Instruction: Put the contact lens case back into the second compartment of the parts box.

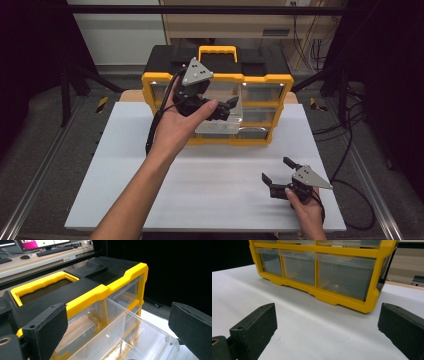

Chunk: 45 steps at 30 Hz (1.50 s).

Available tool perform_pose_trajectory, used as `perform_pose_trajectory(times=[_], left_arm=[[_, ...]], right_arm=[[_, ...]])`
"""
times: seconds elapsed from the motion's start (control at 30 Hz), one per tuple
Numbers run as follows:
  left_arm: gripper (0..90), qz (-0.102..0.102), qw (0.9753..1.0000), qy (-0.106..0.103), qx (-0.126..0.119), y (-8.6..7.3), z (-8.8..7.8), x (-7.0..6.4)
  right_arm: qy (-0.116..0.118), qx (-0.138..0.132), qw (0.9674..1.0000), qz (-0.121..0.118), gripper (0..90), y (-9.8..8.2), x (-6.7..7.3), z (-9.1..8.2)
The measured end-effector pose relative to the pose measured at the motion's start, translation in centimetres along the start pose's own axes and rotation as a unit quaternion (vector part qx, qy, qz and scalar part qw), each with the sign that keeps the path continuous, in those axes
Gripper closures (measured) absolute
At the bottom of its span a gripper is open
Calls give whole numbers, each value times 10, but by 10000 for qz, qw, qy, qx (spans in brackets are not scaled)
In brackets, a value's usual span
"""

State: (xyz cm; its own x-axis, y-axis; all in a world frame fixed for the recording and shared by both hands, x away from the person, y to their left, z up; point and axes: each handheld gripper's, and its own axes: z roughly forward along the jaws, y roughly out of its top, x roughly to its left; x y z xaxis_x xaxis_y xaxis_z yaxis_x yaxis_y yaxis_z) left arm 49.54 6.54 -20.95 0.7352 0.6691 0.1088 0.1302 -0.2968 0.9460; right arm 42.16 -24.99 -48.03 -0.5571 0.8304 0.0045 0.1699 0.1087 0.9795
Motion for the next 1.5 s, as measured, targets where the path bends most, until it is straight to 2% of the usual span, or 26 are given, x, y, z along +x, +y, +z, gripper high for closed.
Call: perform_pose_trajectory(times=[0.1,0.37,0.6,0.87,1.1,1.4,1.5], left_arm=[[21,-7,10000,2,-35,-1,-2,-1],[19,-3,9993,4,-378,-5,-10,-2],[15,7,9988,-8,-489,-10,-16,-4],[15,57,9971,52,-757,-18,-29,-4],[15,104,9963,54,-848,-23,-35,-7],[15,183,9965,1,-820,-29,-43,-12],[15,222,9965,-13,-809,-32,-48,-14]], right_arm=[[5,-4,10000,-43,27,0,0,-1],[-4,17,10000,-48,27,0,1,0],[-10,7,10000,-67,27,0,2,0],[-39,3,10000,-45,26,0,2,-1],[-75,27,9999,-64,28,0,2,-1],[-91,-2,10000,2,27,1,0,-2],[-108,-13,9999,-59,28,1,-1,-3]])
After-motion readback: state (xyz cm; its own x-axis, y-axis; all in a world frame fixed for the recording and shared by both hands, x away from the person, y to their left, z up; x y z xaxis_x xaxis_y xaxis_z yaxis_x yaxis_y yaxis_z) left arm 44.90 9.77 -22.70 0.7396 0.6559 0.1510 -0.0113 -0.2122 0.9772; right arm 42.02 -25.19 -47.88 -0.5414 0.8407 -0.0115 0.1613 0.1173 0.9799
